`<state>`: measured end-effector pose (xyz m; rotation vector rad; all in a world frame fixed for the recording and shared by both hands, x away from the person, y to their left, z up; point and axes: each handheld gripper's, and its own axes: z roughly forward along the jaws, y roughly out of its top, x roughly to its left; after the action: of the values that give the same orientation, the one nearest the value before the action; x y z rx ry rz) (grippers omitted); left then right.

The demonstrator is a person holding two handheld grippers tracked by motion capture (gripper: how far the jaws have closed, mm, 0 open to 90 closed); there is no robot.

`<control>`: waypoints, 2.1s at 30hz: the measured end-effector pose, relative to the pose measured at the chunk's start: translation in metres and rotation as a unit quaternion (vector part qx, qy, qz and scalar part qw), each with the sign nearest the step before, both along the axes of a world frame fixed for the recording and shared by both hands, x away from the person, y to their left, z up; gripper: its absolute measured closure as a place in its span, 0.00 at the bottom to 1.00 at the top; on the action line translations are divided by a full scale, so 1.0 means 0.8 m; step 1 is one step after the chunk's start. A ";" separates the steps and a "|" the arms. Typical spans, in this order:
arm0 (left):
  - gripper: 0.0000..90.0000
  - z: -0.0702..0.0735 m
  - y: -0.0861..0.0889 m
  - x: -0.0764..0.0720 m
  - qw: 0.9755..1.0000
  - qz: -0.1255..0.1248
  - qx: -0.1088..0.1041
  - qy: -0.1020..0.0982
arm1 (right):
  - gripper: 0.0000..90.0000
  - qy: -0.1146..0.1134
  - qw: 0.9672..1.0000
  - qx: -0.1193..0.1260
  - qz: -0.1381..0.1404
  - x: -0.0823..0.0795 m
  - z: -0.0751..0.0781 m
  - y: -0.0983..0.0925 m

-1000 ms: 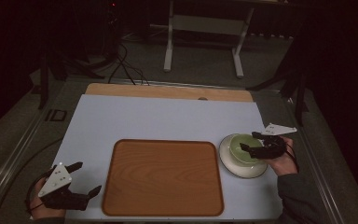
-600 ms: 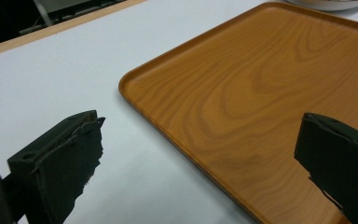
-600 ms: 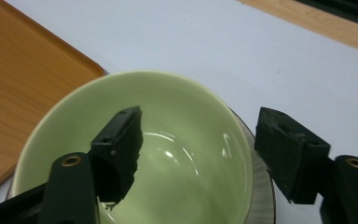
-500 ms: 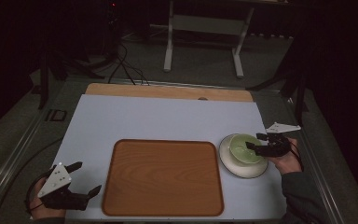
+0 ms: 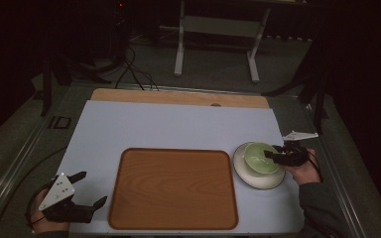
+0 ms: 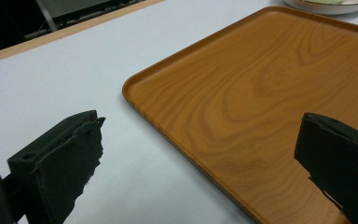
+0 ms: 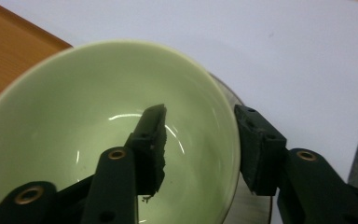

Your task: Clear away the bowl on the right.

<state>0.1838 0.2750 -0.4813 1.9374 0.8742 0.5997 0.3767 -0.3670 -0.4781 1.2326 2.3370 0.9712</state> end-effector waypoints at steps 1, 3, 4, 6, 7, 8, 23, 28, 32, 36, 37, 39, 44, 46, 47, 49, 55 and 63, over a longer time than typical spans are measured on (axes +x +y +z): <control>0.01 0.000 0.000 0.000 1.000 0.000 0.000 0.000 | 0.62 0.003 1.000 0.000 0.000 0.001 -0.003 0.000; 0.01 0.000 0.000 -0.001 1.000 0.003 0.000 -0.004 | 0.63 0.011 1.000 -0.002 -0.001 0.001 -0.004 0.001; 0.01 0.000 0.000 -0.001 1.000 0.003 0.000 -0.004 | 0.65 0.017 1.000 -0.003 -0.001 0.001 -0.004 0.001; 0.01 0.001 0.000 -0.001 1.000 0.003 0.000 -0.005 | 0.66 0.035 0.999 -0.012 0.006 0.003 -0.009 0.004; 0.01 0.001 0.000 -0.001 1.000 0.003 0.000 -0.005 | 0.66 0.035 0.999 -0.012 0.006 0.003 -0.009 0.004; 0.01 0.001 0.000 -0.001 1.000 0.003 0.001 -0.005 | 0.68 0.044 0.999 -0.011 0.009 0.004 -0.015 0.005; 0.01 0.001 0.000 -0.002 1.000 0.005 0.001 -0.008 | 0.90 0.076 0.997 -0.011 0.009 0.008 -0.015 0.021; 0.01 0.001 0.000 -0.002 1.000 0.007 0.000 -0.009 | 0.92 0.074 0.997 0.017 0.009 0.007 -0.015 0.017; 0.01 0.001 0.000 -0.001 1.000 0.008 -0.001 -0.008 | 0.92 0.066 0.997 0.027 0.011 0.004 -0.013 0.017; 0.01 0.002 0.001 -0.001 1.000 0.008 0.000 -0.009 | 0.92 0.056 0.998 0.024 0.013 0.001 -0.005 0.019; 0.01 0.002 0.001 -0.001 1.000 0.008 -0.001 -0.009 | 0.92 0.055 0.998 0.023 0.013 0.000 -0.004 0.019; 0.01 0.002 0.001 -0.001 1.000 0.009 -0.001 -0.009 | 0.92 0.055 0.998 0.026 0.015 -0.001 -0.001 0.020; 0.01 0.002 0.001 -0.001 1.000 0.008 -0.001 -0.009 | 0.91 0.056 0.998 0.031 0.012 -0.002 0.002 0.021; 0.01 0.002 0.001 -0.001 1.000 0.010 -0.001 -0.010 | 0.91 0.054 0.998 0.030 0.012 -0.003 0.002 0.022; 0.01 0.002 0.002 -0.001 1.000 0.010 -0.001 -0.011 | 0.91 0.053 0.998 0.030 0.012 -0.004 0.002 0.022; 0.01 0.002 0.002 -0.001 1.000 0.011 -0.001 -0.011 | 0.91 0.049 0.998 0.030 0.012 -0.005 0.003 0.023; 0.01 0.002 0.002 -0.001 1.000 0.011 -0.002 -0.012 | 0.91 0.040 0.999 0.033 0.015 -0.007 0.012 0.024; 0.01 0.002 0.002 -0.002 1.000 0.012 -0.003 -0.013 | 0.91 0.026 0.999 0.034 0.028 -0.008 0.026 0.032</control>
<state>0.1826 0.2769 -0.4794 1.9123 0.8823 0.6354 0.3705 -0.3413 -0.4577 1.2385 2.4082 1.0566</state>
